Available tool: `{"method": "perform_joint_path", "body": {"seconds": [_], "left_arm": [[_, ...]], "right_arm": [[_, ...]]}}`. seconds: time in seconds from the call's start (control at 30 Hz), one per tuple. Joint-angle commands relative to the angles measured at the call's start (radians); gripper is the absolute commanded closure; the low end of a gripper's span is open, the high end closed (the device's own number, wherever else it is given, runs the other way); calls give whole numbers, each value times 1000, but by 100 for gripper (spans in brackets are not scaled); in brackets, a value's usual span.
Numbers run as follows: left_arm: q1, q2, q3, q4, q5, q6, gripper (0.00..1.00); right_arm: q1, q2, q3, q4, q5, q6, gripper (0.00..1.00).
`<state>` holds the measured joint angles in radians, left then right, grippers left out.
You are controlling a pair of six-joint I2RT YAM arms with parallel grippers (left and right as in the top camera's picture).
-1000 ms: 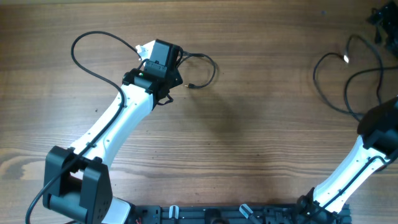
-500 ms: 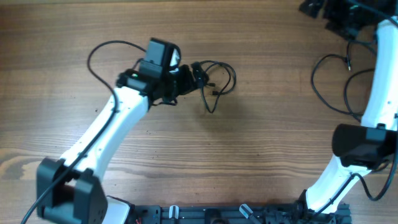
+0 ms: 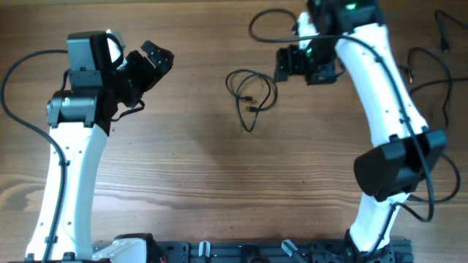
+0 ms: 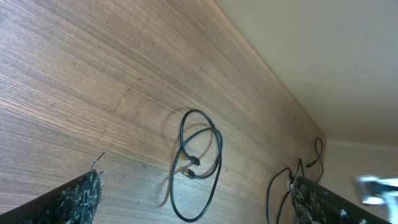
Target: Untangle cables
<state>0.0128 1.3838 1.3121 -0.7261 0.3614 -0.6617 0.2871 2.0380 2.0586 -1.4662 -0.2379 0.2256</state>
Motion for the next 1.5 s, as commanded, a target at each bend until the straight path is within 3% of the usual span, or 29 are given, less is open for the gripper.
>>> {"method": "perform_joint_path", "body": {"seconds": [0.0,0.1,0.33,0.4,0.53,0.77,0.87,1.03,1.17,1.33,1.47], "left_arm": [[4,4,3,2,-8,0,0],[4,4,3,1,-55,-1,0],[4,4,3,-11,-226,-1,0],[4,4,3,-26,-225,-1,0],[4,4,3,-27,-225,-1,0],[4,4,3,-27,-225,-1,0],[4,4,3,-27,-225,-1,0],[4,4,3,-27,-225,-1,0],[4,4,3,-27,-225,-1,0],[4,4,3,-27,-225,-1,0],[4,4,3,-27,-225,-1,0]], "right_arm": [[54,13,-122,85,-2,97,31],[95,18,-232,172,0,174,44],[152,21,-443,419,-19,306,48],[162,21,-475,465,-32,328,58],[170,21,-500,542,-31,334,59],[171,21,-500,573,-6,344,96],[150,13,-448,530,-10,268,96],[12,-91,-140,322,-60,119,96],[-214,-150,153,167,-58,76,96],[-501,-156,224,217,-53,93,96],[-615,-92,224,337,-35,145,96]]}}
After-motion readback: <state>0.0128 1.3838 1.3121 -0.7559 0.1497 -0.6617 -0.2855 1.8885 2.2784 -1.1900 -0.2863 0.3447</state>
